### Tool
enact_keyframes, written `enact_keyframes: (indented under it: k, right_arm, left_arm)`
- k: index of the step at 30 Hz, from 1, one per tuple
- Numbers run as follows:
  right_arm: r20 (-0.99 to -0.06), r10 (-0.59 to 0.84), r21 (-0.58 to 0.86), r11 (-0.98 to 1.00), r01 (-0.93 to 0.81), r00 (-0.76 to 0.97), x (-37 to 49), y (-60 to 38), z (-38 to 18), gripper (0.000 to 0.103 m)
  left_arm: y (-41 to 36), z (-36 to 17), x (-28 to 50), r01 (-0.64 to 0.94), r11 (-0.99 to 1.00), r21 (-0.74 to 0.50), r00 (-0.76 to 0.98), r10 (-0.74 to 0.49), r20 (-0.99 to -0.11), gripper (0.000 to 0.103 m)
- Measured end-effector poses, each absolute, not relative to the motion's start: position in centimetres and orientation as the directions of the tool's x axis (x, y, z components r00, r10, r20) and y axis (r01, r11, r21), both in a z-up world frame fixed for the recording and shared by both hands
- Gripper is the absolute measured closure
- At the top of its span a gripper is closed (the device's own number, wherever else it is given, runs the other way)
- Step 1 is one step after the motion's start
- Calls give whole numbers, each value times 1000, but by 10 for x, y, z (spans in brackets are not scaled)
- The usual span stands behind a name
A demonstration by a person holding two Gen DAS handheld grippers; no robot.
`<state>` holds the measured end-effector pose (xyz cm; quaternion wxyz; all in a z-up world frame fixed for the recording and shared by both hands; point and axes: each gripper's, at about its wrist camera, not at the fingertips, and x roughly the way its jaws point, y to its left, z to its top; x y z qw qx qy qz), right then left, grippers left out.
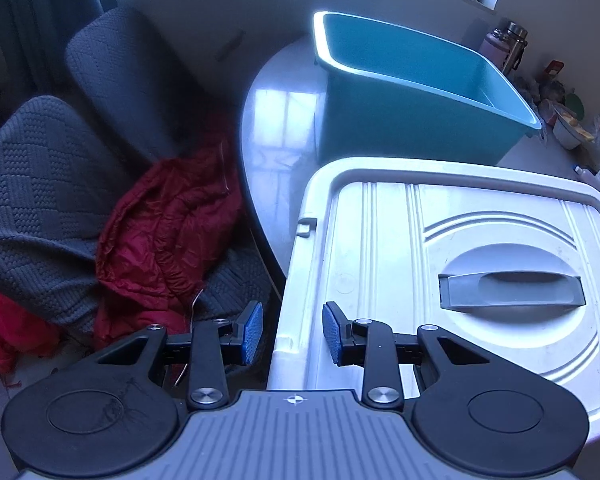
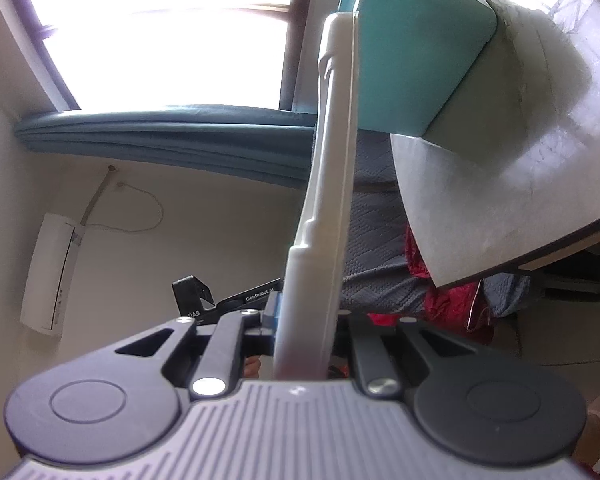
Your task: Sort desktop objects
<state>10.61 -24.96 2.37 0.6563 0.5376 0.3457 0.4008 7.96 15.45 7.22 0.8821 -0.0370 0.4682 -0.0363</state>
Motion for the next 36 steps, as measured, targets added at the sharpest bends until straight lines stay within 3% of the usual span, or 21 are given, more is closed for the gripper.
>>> enact_keyframes:
  k: [19,36]
  right_arm:
    - [44,906,981,40,-190,421,73,-282,22,88]
    - [10,907,979,78,-191,422,69,-279,36,88]
  left_arm:
    - [134,107,21,17,1000,0,593,-10,-805,69]
    - [137,94,15,24,999,-39,583,-46,-811,69]
